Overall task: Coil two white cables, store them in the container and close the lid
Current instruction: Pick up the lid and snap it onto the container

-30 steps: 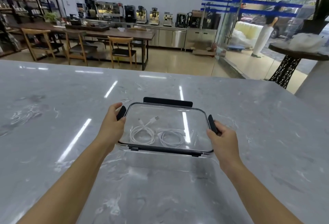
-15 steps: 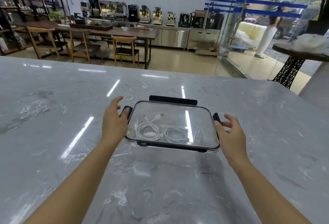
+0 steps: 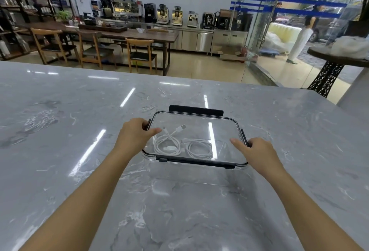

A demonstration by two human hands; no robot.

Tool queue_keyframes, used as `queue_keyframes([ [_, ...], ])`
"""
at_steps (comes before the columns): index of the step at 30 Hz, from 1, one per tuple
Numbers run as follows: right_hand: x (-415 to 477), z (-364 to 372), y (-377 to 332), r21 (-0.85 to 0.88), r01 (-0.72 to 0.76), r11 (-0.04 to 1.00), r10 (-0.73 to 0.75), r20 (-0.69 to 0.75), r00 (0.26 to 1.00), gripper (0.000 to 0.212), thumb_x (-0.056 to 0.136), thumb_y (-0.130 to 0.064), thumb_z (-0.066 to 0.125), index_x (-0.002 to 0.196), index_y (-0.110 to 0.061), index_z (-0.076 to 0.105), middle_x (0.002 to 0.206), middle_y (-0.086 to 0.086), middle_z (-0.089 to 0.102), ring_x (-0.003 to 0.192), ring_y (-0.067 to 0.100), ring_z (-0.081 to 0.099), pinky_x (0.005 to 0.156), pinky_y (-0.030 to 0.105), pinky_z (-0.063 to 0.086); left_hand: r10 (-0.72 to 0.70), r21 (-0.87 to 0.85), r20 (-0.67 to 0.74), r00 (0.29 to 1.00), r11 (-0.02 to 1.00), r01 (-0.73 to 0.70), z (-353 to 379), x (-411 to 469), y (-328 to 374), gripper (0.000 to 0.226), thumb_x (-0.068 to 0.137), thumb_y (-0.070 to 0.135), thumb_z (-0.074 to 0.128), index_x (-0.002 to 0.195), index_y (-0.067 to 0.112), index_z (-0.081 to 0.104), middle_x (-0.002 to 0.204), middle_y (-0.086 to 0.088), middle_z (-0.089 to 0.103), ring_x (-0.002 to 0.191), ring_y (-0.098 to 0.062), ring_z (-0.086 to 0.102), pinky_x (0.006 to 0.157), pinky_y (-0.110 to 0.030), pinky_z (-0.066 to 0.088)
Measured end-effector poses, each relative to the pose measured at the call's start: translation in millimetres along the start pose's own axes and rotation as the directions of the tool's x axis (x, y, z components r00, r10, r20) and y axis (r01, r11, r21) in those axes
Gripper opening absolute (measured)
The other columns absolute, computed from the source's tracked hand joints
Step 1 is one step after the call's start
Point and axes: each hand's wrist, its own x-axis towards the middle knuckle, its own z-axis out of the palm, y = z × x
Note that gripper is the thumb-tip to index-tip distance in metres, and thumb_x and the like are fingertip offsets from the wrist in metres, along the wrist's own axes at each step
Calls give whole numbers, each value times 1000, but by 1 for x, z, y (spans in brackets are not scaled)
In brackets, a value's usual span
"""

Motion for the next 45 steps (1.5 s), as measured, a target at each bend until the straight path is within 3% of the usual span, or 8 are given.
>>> queue_keyframes([
  [8, 3, -1, 5, 228, -56, 972, 41, 71, 997, 47, 78, -47, 64, 61, -9, 41, 64, 13, 44, 53, 20, 37, 54, 30, 29, -117, -283, 46, 992, 951, 125, 0, 6, -8, 51, 72, 33, 76, 110, 3, 60, 102, -9, 67, 90, -23, 63, 84, -40, 52],
  [10, 5, -5, 1, 81, -39, 996, 33, 73, 997, 47, 79, -51, 61, 64, -9, 47, 66, 12, 49, 56, 20, 45, 58, 30, 35, -112, -81, 54, 992, 990, 116, 0, 4, -2, 53, 79, 38, 68, 118, 4, 52, 108, -8, 62, 93, -25, 60, 81, -38, 49],
  [14, 16, -8, -11, -215, 205, 955, -237, -133, 962, 53, 86, -44, 56, 129, -16, 47, 130, 8, 51, 118, 25, 49, 102, 44, 33, 159, 420, -111, 981, 902, -99, 0, -8, 21, 42, 90, 34, 53, 123, 8, 48, 122, -14, 57, 104, -32, 56, 87, -40, 42],
  [18, 37, -2, -31, -204, 477, 855, -458, 135, 879, 56, 88, -43, 52, 137, -20, 37, 144, 2, 40, 132, 19, 34, 109, 37, 19, 522, 119, 248, 816, 820, -560, 7, -20, 34, 46, 85, 46, 55, 125, 24, 54, 131, 1, 55, 121, -18, 47, 105, -39, 35],
  [22, 64, 17, -41, -304, 529, 792, -442, 311, 841, 65, 88, -54, 42, 144, -26, 22, 154, -3, 21, 140, 16, 20, 112, 40, 11, 410, 121, 541, 734, 826, -550, 15, -30, 37, 70, 76, 68, 48, 138, 39, 33, 150, 13, 31, 140, -5, 17, 118, -41, 4],
  [35, 92, 36, -52, -401, 466, 789, -316, 385, 867, 76, 79, -74, 26, 138, -26, 29, 141, 0, 42, 129, 20, 34, 106, 49, 17, 497, 332, 562, 661, 597, -731, 23, -31, 25, 80, 75, 62, 56, 142, 45, 16, 158, 5, 9, 146, -17, -5, 114, -49, -9],
  [41, 99, 40, -54, -372, 470, 801, -316, 404, 859, 67, 80, -73, 29, 123, -23, 40, 116, 1, 52, 111, 20, 44, 100, 47, 22, 636, 420, 484, 601, 434, -797, 31, -32, 16, 75, 69, 66, 51, 135, 34, 38, 136, -7, 54, 130, -31, 45, 97, -60, 41],
  [45, 95, 37, -58, -298, 456, 839, -334, 379, 863, 59, 81, -69, 37, 117, -22, 39, 98, -4, 50, 95, 16, 44, 97, 42, 24, 667, 429, 455, 590, 416, -802, 33, -33, 16, 74, 68, 65, 51, 133, 32, 40, 133, -8, 57, 126, -31, 50, 94, -58, 44],
])
